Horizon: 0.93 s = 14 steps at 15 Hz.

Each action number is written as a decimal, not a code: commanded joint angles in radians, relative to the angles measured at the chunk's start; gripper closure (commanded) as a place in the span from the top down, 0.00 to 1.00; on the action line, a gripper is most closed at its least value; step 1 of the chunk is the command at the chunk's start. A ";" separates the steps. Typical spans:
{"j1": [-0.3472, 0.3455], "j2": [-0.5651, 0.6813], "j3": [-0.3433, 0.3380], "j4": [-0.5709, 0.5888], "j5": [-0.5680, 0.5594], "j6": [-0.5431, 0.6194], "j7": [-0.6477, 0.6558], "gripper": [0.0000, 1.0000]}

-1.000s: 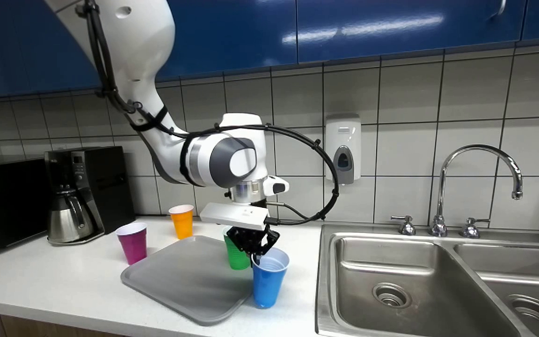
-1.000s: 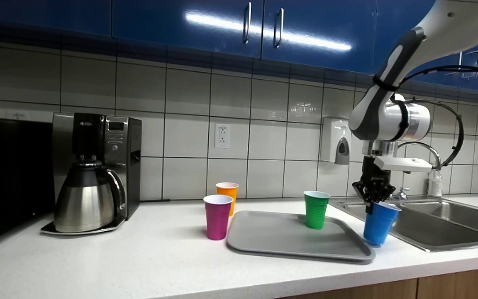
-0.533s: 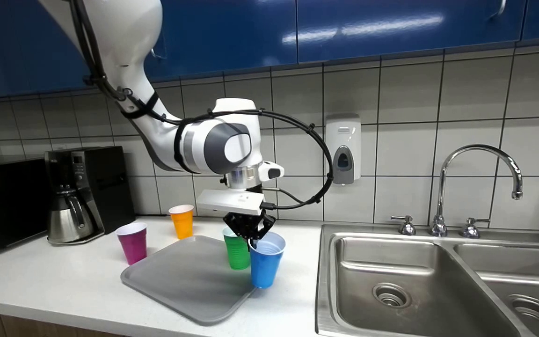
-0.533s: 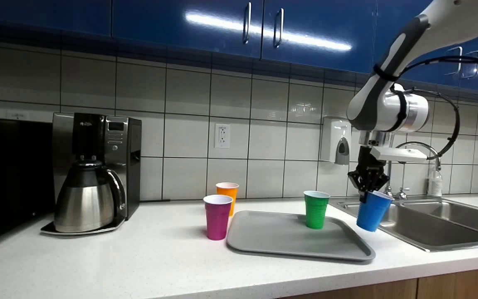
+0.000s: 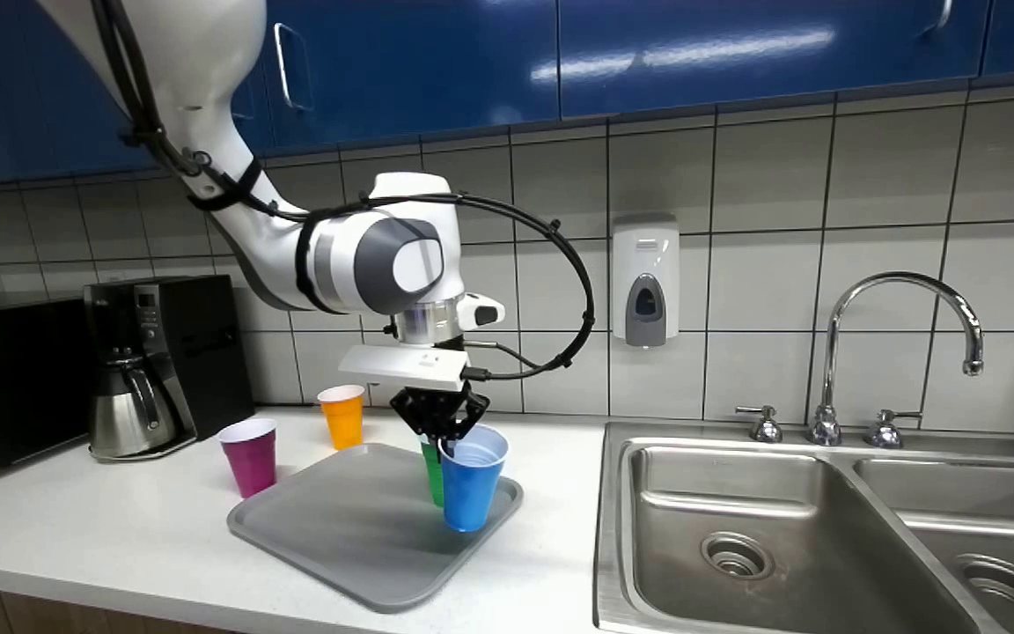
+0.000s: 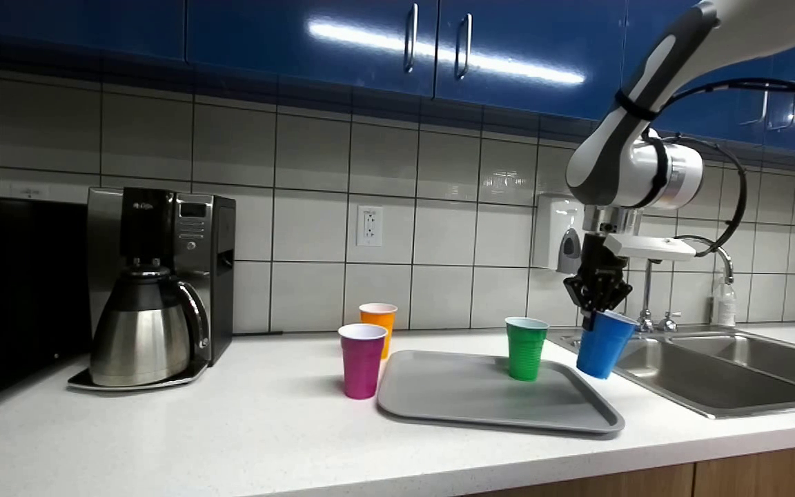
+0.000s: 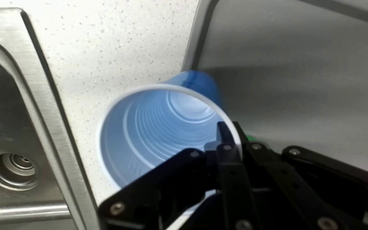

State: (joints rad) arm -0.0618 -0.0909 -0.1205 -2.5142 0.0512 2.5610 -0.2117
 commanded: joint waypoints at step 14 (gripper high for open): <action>0.036 -0.036 0.074 -0.093 -0.136 0.023 0.017 0.01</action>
State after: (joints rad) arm -0.0236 -0.0934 -0.0589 -2.5720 -0.0424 2.5650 -0.2109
